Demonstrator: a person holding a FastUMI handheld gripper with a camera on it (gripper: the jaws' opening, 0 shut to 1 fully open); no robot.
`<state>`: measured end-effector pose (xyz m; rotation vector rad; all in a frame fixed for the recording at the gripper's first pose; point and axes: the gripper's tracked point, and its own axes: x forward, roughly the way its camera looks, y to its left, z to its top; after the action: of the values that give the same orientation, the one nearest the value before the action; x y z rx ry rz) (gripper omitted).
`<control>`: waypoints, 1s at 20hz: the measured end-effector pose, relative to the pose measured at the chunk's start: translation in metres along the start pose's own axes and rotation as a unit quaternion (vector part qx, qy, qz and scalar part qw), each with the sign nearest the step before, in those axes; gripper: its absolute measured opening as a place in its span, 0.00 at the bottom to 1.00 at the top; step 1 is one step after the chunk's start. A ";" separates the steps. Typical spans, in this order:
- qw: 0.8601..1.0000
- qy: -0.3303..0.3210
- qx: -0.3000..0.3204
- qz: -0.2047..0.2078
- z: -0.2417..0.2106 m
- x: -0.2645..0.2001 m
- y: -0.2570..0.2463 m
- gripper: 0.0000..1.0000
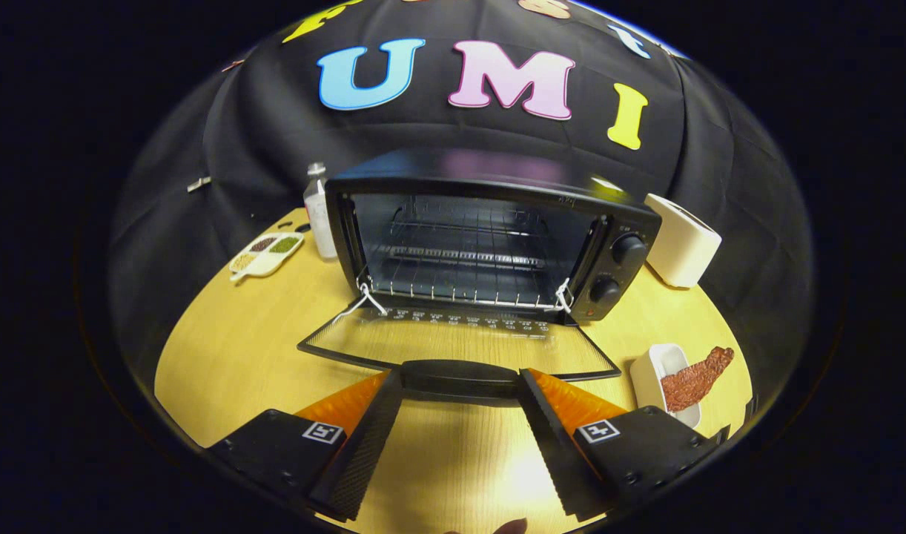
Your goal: Open the toaster oven, put the food inside, and close the toaster oven door.
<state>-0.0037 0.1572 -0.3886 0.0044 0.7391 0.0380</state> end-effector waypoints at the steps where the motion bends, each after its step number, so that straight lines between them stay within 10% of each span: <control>1: 1.000 0.017 -0.001 0.001 -0.010 0.001 0.000 0.98; 20: 0.997 -0.053 0.045 0.024 0.040 -0.062 -0.075 0.98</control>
<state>-0.0200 0.0802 -0.3185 0.1087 0.6338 0.0501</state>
